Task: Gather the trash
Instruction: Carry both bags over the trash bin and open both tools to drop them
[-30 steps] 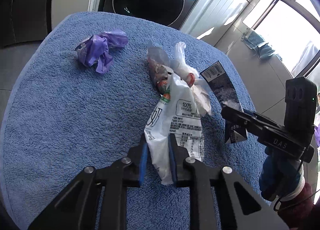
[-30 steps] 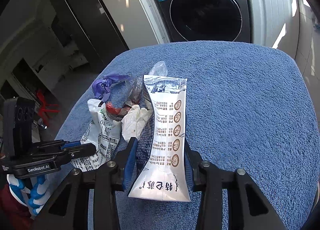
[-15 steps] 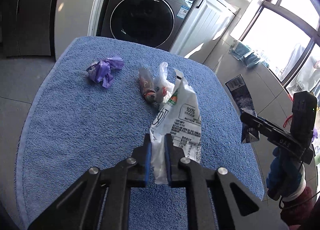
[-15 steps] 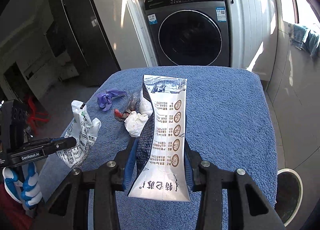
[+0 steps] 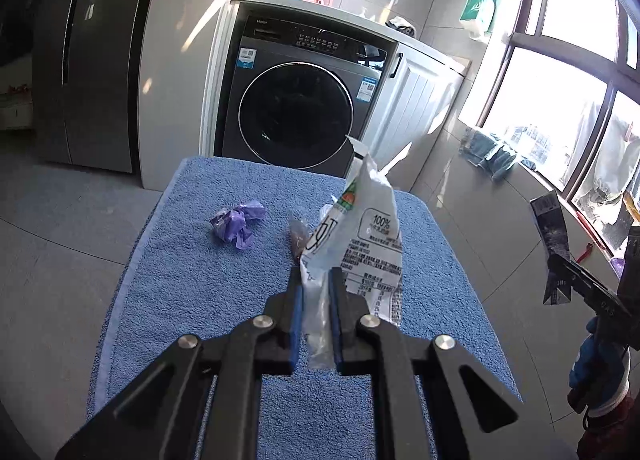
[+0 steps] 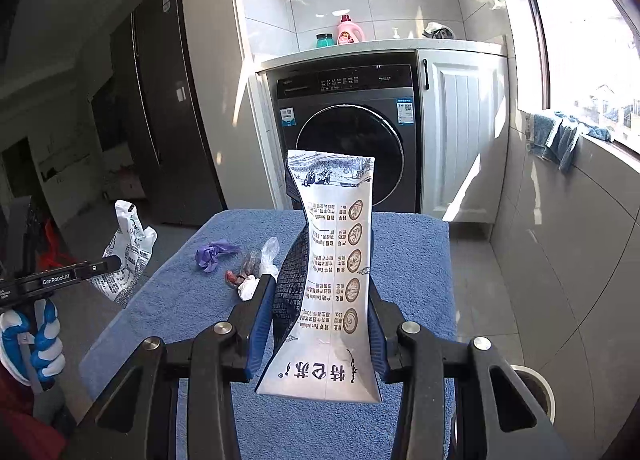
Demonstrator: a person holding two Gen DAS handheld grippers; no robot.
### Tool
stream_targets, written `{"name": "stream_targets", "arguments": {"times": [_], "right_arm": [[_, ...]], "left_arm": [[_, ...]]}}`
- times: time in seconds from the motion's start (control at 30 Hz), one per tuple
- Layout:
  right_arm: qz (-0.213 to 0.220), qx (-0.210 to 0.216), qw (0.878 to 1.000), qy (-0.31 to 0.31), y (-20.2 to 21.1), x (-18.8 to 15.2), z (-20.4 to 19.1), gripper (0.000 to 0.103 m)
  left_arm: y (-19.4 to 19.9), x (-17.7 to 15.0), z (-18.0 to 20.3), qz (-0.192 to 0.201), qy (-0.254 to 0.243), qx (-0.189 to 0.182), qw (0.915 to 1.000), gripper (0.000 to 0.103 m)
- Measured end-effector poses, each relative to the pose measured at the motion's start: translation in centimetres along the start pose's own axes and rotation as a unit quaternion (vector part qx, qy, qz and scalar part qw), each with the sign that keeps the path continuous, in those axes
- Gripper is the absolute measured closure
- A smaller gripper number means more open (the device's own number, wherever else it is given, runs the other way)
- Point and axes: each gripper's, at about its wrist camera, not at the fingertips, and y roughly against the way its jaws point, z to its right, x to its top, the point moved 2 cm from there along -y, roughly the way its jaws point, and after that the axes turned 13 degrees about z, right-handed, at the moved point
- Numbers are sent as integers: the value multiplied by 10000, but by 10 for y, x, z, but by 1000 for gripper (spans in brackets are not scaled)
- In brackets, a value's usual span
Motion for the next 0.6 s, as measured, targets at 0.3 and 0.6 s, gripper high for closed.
{"name": "stream_targets", "arguments": {"times": [0.3, 0.6], "right_arm": [[430, -349, 9984, -136, 46, 4, 58, 64], [438, -1112, 9921, -379, 82, -13, 137, 64]], "left_arm": [[4, 31, 71, 220, -569, -152, 9980, 92], [-53, 25, 190, -188, -1260, -904, 9877, 92]]}}
